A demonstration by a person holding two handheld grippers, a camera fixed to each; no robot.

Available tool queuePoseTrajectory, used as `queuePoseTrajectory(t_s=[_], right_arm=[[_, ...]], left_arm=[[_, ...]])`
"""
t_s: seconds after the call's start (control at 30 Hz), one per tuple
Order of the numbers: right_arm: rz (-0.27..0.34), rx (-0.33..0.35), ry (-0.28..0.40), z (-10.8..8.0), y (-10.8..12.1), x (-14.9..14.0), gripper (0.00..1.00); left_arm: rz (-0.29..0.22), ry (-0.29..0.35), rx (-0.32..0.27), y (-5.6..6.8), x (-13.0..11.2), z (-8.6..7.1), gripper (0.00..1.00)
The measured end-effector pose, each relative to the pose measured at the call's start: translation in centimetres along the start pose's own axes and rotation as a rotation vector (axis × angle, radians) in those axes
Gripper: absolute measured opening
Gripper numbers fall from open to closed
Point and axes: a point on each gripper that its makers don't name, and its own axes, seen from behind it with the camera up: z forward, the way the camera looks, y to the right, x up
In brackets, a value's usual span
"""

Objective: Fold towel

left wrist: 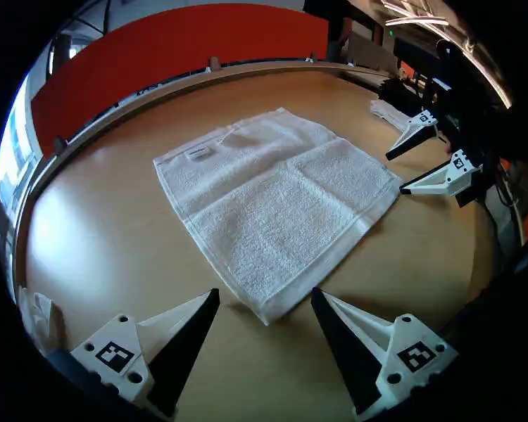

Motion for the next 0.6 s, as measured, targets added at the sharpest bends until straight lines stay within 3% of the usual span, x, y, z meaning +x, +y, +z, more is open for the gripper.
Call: queuePoseTrajectory(t_s=[0.2, 0.43, 0.6], right_arm=[[-0.01, 0.024, -0.009, 0.2, -0.32, -0.38, 0.88], [-0.01, 0.032, -0.004, 0.35, -0.46, -0.38, 0.77], [-0.008, 0.039, 0.0, 0.43, -0.69, -0.41, 0.71]], left_arm=[[-0.002, -0.011, -0.015, 0.57, -0.68, 0.26, 0.97], [0.004, -0.011, 0.002, 0.41, -0.67, 0.38, 0.94], [-0.011, -0.024, 0.031, -0.16, -0.59, 0.44, 0.8]])
